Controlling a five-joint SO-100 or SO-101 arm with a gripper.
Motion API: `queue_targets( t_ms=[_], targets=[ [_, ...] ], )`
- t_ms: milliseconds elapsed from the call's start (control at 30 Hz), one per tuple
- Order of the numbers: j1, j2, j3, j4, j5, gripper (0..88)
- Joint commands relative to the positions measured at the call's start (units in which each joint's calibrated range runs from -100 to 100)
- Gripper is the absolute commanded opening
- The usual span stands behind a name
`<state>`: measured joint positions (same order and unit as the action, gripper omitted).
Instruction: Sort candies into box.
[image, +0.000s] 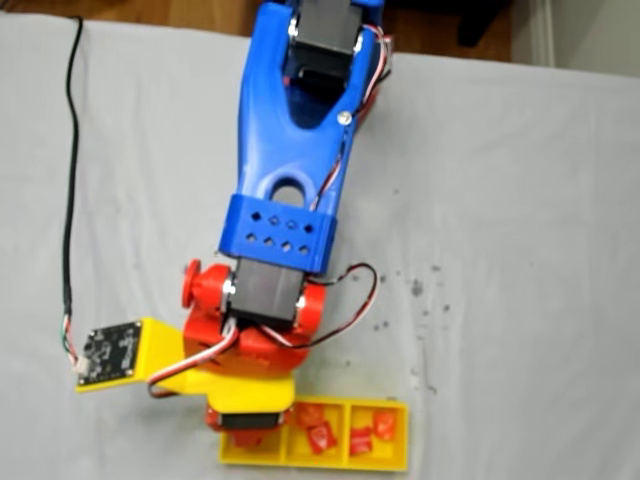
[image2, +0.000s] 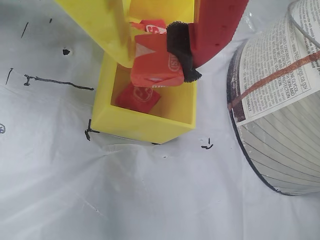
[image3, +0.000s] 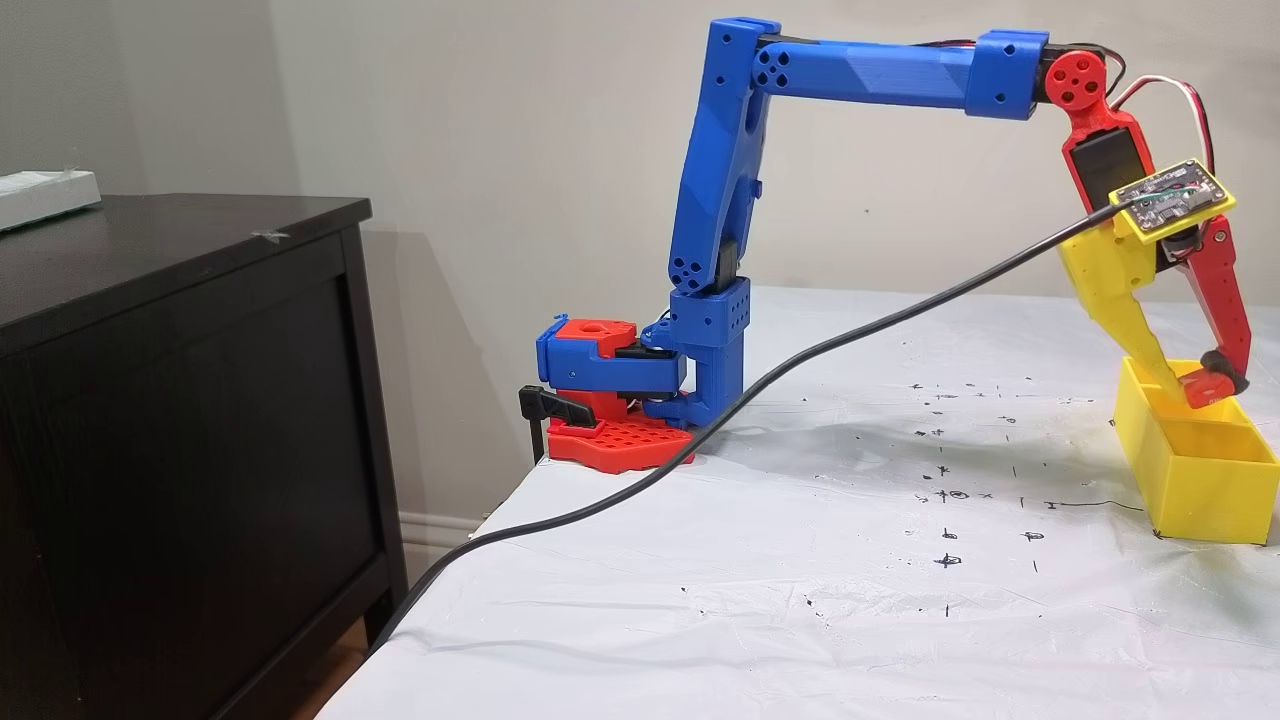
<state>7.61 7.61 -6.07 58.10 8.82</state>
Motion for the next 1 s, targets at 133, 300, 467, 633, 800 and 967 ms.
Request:
queue_targets(
  t_ms=[133, 300, 467, 633, 800, 967],
  targets=[
    [-0.81, -0.15, -4.17, -0.09, 0.24, 0.2],
    [-0.91, -0.07, -3.53, -0.01, 0.10, 0.2],
    [-0.91, 0.10, -3.71, -0.34, 0.24, 1.5],
    [-0.81, -0.24, -3.35, -0.67, 0.49, 15.7],
    [-0.54, -0.15, -3.53, -0.17, 0.15, 20.6],
    [-0.36, -0.49, -3.62, 0.32, 0.10, 23.2]
  ],
)
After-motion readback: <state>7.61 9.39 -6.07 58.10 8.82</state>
